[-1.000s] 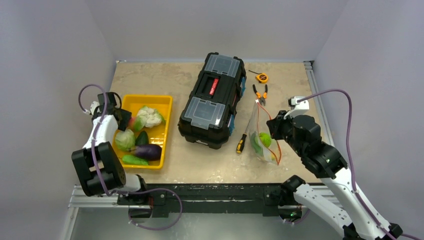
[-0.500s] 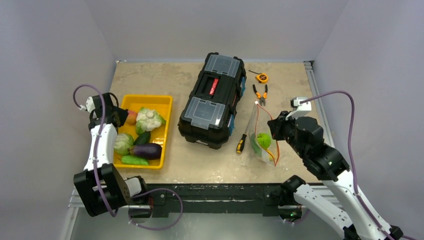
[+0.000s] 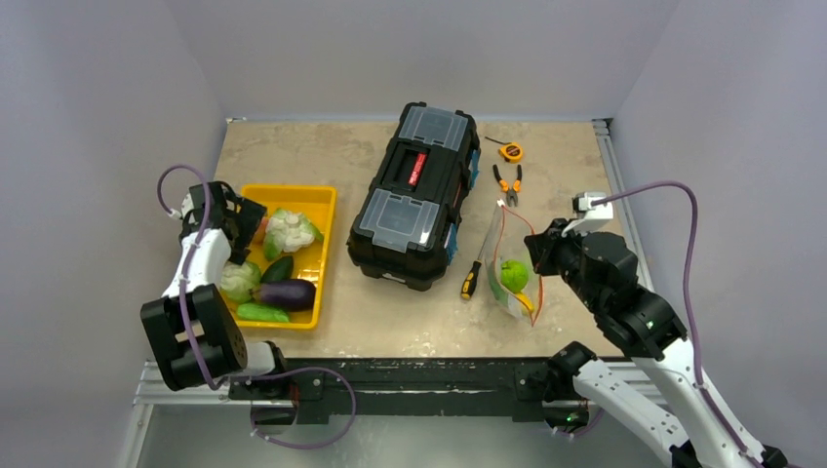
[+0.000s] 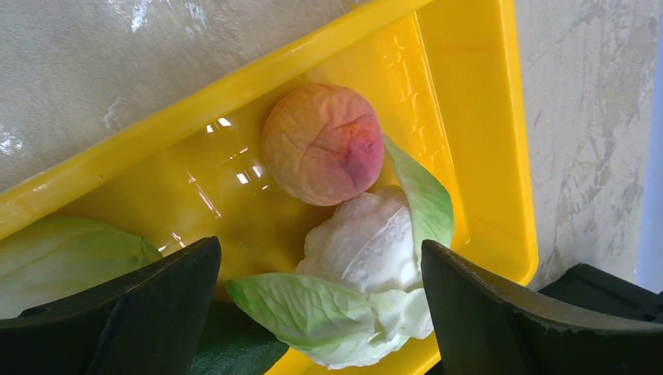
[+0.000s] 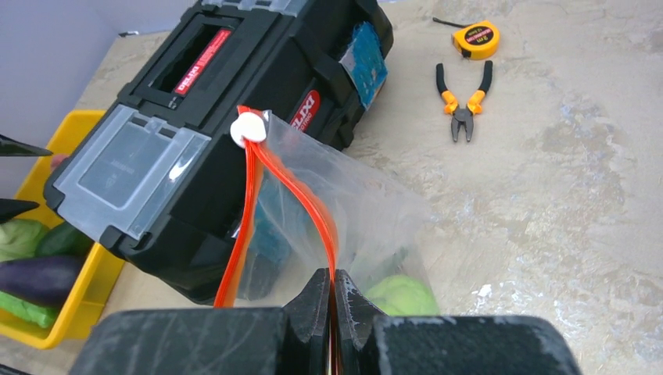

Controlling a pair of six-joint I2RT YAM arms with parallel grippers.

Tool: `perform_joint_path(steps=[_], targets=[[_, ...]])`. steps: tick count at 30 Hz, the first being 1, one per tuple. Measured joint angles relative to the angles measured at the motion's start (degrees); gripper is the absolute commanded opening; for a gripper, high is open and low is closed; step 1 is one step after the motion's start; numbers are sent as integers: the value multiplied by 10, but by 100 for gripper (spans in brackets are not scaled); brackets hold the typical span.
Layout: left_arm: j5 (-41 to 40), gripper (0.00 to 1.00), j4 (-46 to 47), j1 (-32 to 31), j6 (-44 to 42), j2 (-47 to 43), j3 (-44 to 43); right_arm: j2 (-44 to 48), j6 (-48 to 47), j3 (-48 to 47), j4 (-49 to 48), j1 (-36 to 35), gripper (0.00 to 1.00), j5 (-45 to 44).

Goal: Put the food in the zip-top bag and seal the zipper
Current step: Pick up the fake fruit from the bin.

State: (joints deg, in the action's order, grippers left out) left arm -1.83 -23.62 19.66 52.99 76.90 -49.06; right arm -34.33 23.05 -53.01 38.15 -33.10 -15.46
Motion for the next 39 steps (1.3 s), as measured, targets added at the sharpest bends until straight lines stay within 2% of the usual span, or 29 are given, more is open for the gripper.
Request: perform_joint_path(steps=[5, 11, 18, 25, 28, 33, 36, 39], targets=[[0, 95, 5, 2, 5, 21, -5, 23, 0, 0, 0, 0, 0, 0], [17, 94, 23, 8, 4, 79, -37, 21, 0, 0, 1, 0, 0, 3], [30, 82, 33, 16, 0, 125, -66, 21, 0, 0, 2, 0, 0, 6], [28, 79, 24, 17, 2, 152, -81, 21, 0, 1, 2, 0, 0, 6], [22, 70, 16, 17, 4, 156, -85, 20, 0, 0, 2, 0, 0, 6], [21, 67, 15, 17, 4, 171, -88, 17, 0, 1, 1, 0, 0, 6], [15, 55, 11, 17, 3, 171, -91, 17, 0, 1, 1, 0, 0, 6], [9, 48, 5, 16, 0, 171, -92, 17, 0, 1, 1, 0, 0, 6]])
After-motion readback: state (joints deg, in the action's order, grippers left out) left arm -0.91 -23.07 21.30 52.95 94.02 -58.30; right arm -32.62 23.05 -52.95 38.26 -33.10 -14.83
